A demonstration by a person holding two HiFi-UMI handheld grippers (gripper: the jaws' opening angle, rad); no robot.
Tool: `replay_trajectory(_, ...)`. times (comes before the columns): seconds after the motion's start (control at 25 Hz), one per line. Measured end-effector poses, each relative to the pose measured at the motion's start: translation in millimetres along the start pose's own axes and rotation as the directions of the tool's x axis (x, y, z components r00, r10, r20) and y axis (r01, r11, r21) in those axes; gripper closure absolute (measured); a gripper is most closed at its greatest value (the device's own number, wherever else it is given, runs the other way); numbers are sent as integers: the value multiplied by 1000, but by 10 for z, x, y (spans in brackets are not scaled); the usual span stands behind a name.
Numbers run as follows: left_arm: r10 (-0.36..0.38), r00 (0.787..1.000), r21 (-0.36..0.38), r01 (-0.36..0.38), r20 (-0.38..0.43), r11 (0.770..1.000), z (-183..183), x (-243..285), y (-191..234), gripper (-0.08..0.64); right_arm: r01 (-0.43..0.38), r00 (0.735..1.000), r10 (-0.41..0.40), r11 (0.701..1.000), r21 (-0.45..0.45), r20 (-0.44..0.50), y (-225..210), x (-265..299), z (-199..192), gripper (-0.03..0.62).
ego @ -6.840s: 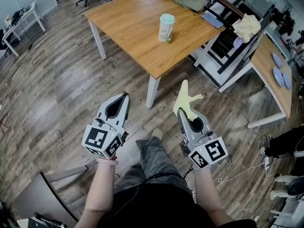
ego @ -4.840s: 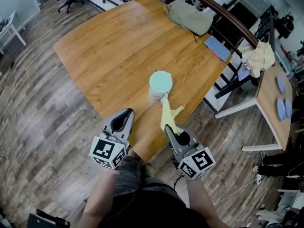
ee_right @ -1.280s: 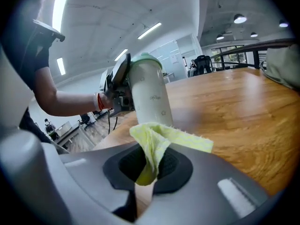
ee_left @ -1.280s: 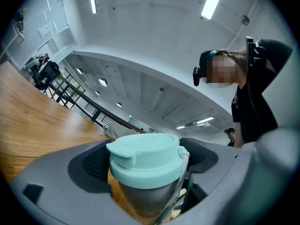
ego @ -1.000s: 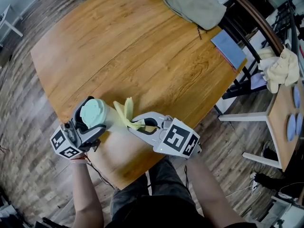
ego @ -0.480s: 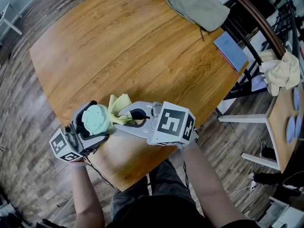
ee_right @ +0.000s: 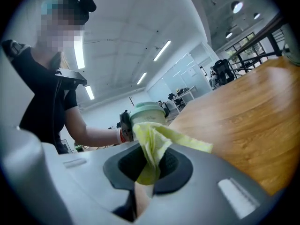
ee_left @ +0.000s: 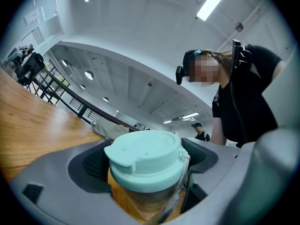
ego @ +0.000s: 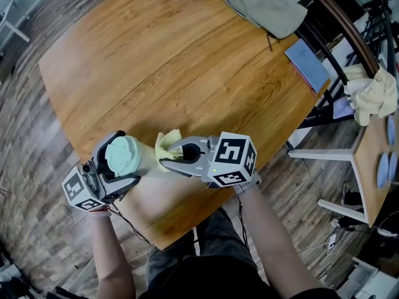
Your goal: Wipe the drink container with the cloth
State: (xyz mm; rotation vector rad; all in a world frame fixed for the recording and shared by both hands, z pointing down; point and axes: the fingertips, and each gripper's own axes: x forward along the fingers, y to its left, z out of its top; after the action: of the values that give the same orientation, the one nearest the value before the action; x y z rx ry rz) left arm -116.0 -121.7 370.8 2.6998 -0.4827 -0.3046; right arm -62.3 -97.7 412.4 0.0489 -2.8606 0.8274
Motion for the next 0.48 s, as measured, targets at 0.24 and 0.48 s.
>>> replay_trajectory(0.24,-2,1000,4,2,1,1000,22,-80,-4,95,74,996,-70,995,73,-54,-139,-62,-381,568)
replay_trajectory(0.48,-36,999,36,38,-41,999,19,3,-65,95,150,983,-137,983,107,-119,-237,-148,-670,568)
